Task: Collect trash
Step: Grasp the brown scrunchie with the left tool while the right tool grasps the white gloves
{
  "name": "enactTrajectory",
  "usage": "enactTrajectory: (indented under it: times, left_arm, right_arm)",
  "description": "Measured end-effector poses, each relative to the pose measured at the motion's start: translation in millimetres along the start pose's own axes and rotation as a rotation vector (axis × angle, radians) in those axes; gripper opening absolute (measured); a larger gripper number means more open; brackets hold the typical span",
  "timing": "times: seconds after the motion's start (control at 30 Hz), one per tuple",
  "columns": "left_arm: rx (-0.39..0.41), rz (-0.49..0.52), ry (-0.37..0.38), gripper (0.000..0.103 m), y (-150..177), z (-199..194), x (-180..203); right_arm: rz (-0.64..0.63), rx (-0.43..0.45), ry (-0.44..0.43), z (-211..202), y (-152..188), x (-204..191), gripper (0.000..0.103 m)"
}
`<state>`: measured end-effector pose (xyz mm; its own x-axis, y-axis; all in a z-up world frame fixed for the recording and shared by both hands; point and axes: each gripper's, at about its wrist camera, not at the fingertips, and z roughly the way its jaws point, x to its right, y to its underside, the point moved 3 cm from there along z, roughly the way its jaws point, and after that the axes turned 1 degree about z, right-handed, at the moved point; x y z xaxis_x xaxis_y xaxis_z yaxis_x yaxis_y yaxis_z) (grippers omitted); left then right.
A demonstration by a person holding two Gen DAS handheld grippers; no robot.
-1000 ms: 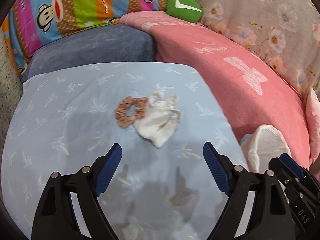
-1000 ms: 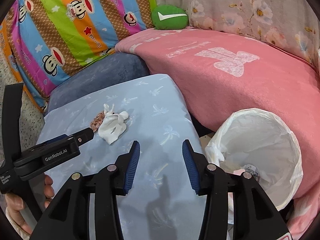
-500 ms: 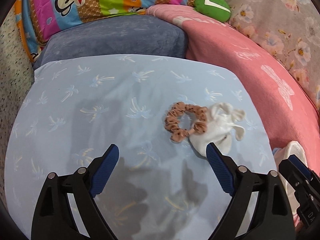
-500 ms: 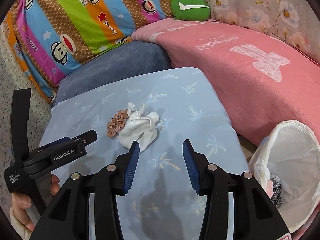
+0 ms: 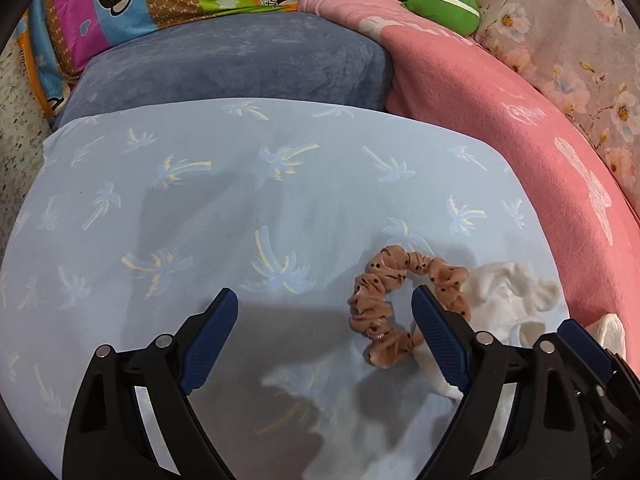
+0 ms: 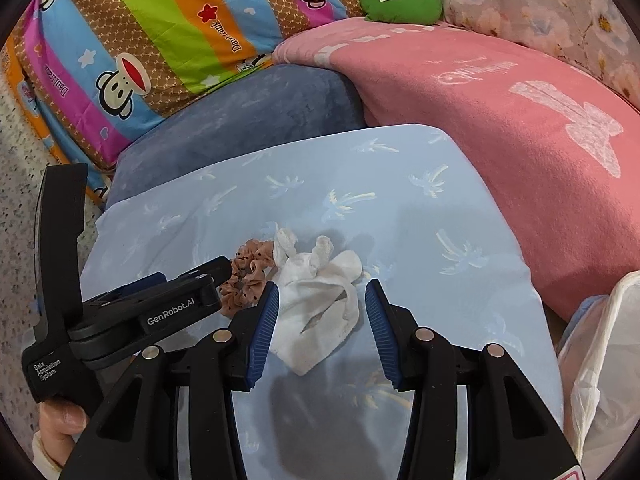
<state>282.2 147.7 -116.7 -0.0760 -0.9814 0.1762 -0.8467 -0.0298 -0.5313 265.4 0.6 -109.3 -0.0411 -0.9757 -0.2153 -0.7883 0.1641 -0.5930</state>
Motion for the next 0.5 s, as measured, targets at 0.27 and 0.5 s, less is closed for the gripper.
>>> enactTrajectory:
  times: [0.27, 0.5]
  left_arm:
    - [-0.025, 0.020, 0.035, 0.060, 3, 13, 5]
    - [-0.033, 0.053, 0.065, 0.019, 4, 13, 12]
  right_arm:
    - [0.013, -0.043, -0.011, 28, 2, -3, 0.044]
    - [0.016, -0.067, -0.038, 36, 6, -5, 0.010]
